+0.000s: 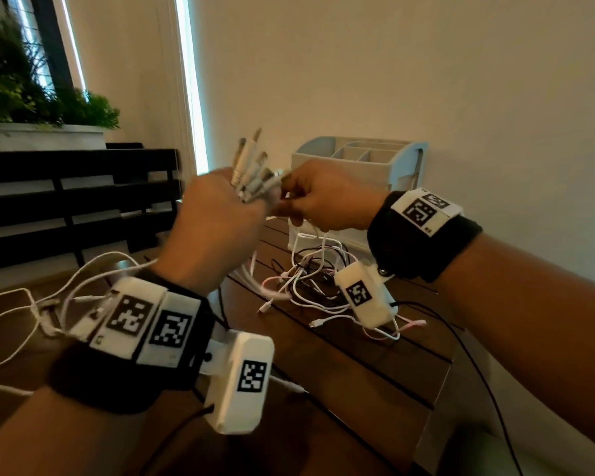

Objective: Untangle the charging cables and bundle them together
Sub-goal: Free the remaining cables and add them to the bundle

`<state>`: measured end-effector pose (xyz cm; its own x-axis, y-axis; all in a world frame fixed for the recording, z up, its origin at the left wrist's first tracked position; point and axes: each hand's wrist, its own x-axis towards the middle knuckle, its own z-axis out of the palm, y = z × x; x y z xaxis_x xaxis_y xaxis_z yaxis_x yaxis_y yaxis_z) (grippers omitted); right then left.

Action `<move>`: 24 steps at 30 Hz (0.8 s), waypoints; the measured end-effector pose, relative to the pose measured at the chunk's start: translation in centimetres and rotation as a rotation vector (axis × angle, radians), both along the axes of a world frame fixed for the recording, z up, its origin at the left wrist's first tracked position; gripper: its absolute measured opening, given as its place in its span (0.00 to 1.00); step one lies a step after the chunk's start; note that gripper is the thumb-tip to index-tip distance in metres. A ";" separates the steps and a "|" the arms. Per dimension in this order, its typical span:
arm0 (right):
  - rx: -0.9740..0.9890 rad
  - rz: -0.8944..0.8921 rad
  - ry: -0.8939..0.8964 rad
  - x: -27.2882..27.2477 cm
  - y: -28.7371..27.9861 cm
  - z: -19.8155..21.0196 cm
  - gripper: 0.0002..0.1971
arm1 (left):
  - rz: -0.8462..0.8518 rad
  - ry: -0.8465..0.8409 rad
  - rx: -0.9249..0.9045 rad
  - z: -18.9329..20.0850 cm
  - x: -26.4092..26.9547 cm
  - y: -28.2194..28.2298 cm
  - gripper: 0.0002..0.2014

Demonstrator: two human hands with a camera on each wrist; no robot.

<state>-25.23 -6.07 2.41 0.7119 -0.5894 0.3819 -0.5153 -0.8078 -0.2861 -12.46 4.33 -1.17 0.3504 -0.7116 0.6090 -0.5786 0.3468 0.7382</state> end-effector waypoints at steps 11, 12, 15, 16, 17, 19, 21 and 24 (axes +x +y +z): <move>0.237 0.097 -0.031 -1.2 -0.2 -0.5 0.08 | 0.001 -0.001 0.130 -0.9 0.9 -1.1 0.06; 0.206 0.056 0.027 -1.4 -0.6 -0.6 0.07 | 0.047 -0.029 0.120 -0.6 1.4 -0.9 0.06; 0.144 -0.105 0.103 -2.9 -2.9 -1.4 0.06 | 0.206 -0.098 0.081 0.7 3.7 -0.4 0.10; 0.165 -0.140 0.062 -3.5 -3.6 -1.7 0.06 | 0.249 -0.097 0.067 1.1 4.6 -0.1 0.11; 0.192 -0.161 0.001 -4.1 -4.2 -1.9 0.07 | 0.283 -0.099 0.059 1.3 5.3 0.1 0.10; 0.182 -0.192 -0.064 -4.9 -5.1 -2.1 0.07 | 0.339 -0.134 0.058 1.6 6.3 0.5 0.08; 0.097 -0.221 0.017 -5.0 -5.3 -2.1 0.05 | 0.369 -0.171 0.058 1.4 6.8 0.5 0.08; -0.174 -0.316 0.305 -4.3 -5.6 -2.4 0.04 | 0.394 -0.192 0.058 1.1 6.9 -0.1 0.08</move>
